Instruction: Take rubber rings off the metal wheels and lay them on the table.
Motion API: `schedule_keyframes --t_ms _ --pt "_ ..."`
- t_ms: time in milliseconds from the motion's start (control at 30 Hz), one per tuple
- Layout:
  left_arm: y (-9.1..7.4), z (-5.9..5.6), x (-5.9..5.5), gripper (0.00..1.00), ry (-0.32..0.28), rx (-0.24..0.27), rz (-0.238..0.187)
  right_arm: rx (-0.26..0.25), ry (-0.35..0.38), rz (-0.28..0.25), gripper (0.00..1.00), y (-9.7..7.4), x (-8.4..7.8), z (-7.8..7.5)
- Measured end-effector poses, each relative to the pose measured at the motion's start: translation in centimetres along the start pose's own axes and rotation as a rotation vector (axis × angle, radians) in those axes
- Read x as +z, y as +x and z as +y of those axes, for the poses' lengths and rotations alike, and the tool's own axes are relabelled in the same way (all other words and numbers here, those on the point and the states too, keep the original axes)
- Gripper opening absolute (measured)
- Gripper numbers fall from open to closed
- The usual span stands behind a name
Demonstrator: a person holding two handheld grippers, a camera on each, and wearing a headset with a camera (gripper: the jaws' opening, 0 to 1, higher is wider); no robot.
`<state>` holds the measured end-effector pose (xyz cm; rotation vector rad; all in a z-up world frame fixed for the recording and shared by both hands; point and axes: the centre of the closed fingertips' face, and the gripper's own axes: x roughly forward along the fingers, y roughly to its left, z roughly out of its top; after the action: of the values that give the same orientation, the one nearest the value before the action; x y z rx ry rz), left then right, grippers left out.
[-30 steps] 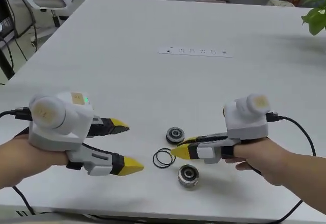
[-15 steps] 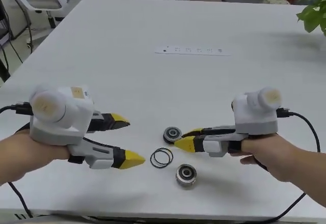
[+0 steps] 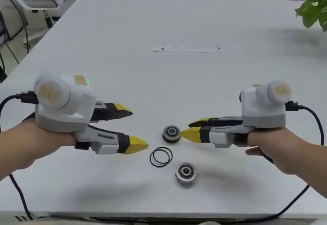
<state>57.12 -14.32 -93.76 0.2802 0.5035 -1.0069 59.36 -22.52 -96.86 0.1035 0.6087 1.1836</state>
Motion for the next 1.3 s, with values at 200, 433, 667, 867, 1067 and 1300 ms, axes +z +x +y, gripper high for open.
schedule_keyframes --t_ms 200,433,667,867,1067,1300 --pt "0.9 0.7 0.2 0.53 -0.006 0.004 0.002 -0.018 -0.048 0.014 0.27 0.0 -0.2 -0.8" --pt "2.0 1.2 0.2 0.52 -0.012 0.001 0.009 -0.027 -0.098 0.04 0.27 0.5 -0.8 -1.6" --pt "3.2 1.2 -0.1 0.5 -0.017 -0.013 0.019 -0.027 -0.14 0.068 0.27 1.1 -1.5 -1.9" --pt "4.2 1.1 -0.3 0.48 -0.019 -0.024 0.029 -0.023 -0.178 0.082 0.28 1.6 -1.6 -1.9" --pt "5.0 1.0 -0.5 0.45 -0.017 -0.037 0.037 -0.025 -0.195 0.089 0.3 2.0 -1.8 -2.1" --pt "6.0 0.8 -0.6 0.41 -0.02 -0.05 0.043 -0.024 -0.206 0.096 0.31 2.2 -2.0 -2.1"
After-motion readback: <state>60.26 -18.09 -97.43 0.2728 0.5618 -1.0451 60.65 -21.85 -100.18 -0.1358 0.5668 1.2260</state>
